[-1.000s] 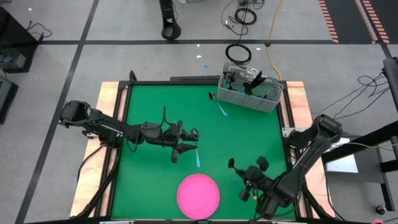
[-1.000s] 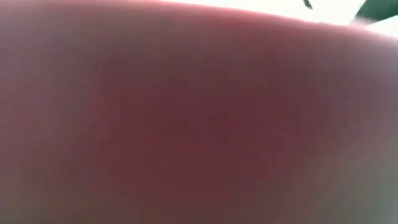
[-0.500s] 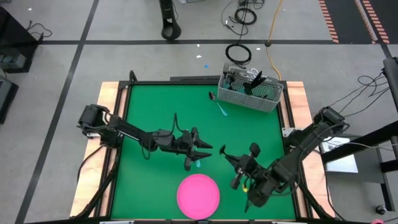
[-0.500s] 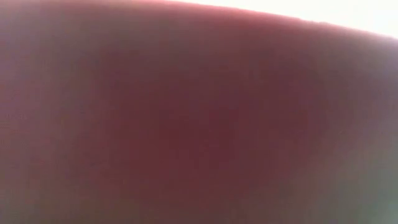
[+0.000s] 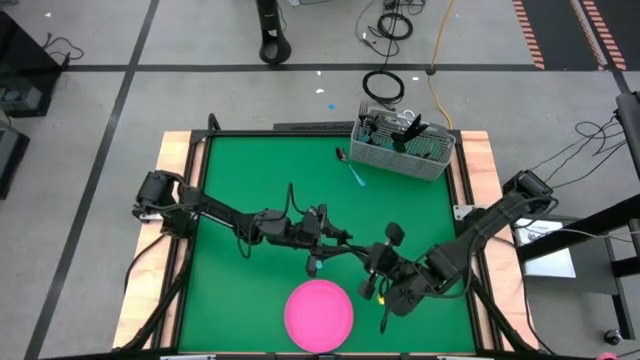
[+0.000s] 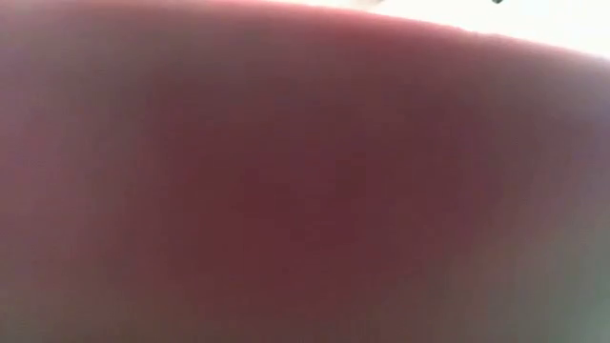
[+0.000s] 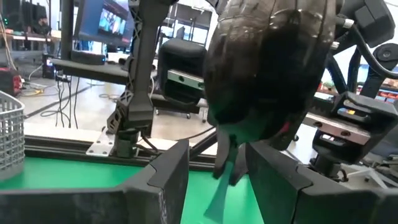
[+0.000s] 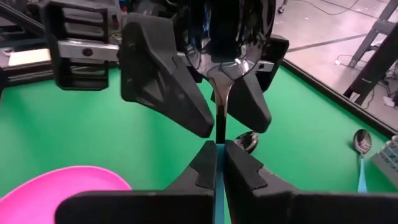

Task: Sort silverware
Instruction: Put the blue spoon into the utensil holder

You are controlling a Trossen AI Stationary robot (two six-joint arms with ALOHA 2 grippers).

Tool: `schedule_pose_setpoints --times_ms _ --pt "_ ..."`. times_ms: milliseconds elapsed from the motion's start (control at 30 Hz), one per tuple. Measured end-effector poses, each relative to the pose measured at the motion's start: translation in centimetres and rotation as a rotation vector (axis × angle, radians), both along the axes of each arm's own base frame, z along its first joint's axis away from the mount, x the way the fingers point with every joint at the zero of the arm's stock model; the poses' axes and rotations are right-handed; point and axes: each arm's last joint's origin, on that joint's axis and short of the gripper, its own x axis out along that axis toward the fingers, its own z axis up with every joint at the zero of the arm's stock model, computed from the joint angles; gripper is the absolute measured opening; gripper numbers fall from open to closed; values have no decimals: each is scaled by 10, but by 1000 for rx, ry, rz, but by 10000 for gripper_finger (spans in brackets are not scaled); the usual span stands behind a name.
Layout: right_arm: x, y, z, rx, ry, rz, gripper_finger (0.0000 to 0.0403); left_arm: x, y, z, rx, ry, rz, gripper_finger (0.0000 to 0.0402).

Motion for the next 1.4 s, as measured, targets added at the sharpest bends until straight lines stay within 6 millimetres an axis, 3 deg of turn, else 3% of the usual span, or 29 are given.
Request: schedule_pose_setpoints --times_ms 333,700,1167,1400 --pt "7 -10 0 -25 13 -16 0 0 0 0 6 0 0 153" --pt "7 -9 1 -32 8 -10 8 0 0 0 72 -20 10 11" --pt "3 -6 4 -44 49 63 111 0 3 2 68 -16 56 2" --pt "-21 2 -2 -30 146 80 135 -4 27 15 75 47 183 0"
